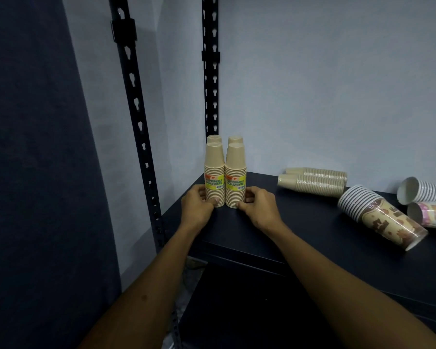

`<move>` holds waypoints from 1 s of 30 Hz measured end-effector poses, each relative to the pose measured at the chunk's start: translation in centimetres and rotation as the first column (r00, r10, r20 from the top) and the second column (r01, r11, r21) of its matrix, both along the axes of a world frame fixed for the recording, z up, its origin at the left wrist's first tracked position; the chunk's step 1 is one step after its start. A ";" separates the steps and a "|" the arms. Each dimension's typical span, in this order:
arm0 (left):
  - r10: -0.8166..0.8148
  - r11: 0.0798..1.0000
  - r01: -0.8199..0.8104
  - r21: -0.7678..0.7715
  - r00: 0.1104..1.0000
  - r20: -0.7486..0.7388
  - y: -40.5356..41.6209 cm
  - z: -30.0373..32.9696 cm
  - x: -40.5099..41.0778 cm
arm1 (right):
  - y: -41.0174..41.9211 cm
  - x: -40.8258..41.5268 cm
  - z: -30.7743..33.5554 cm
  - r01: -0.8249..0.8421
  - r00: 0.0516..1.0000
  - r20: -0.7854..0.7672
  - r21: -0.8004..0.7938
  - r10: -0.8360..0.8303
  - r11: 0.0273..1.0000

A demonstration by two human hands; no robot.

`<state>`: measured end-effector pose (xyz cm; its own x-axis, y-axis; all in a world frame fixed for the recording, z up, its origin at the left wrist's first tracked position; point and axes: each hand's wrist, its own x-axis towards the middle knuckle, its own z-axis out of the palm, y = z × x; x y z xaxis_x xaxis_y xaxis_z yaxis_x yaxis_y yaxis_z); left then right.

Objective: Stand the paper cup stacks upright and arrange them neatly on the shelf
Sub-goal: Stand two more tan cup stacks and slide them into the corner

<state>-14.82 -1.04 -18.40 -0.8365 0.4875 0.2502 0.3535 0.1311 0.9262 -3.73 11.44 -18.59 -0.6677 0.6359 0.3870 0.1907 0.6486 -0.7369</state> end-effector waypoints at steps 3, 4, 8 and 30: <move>-0.009 1.000 0.009 -0.004 1.000 -0.003 -0.1 0.1 0.0 | 0.0 0.0 0.0 -0.010 1.000 -0.002 0.001 0.010 1.000; -0.010 1.000 0.009 -0.006 1.000 -0.006 -0.1 0.1 0.0 | 0.0 0.0 0.0 -0.010 1.000 -0.005 -0.003 0.010 1.000; -0.001 1.000 0.000 -0.005 1.000 -0.017 0.0 0.1 0.1 | 0.1 0.0 -0.1 0.012 1.000 -0.018 -0.016 -0.012 1.000; 0.008 1.000 -0.010 -0.026 0.998 -0.057 0.1 -0.1 0.0 | 0.4 -0.5 -0.3 0.022 1.000 0.001 -0.058 -0.022 0.998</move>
<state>-14.84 -0.94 -18.47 -0.8256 0.4873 0.2845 0.4040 0.1586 0.9009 -4.21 11.88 -18.86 -0.6538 0.6714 0.3490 0.2046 0.6009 -0.7727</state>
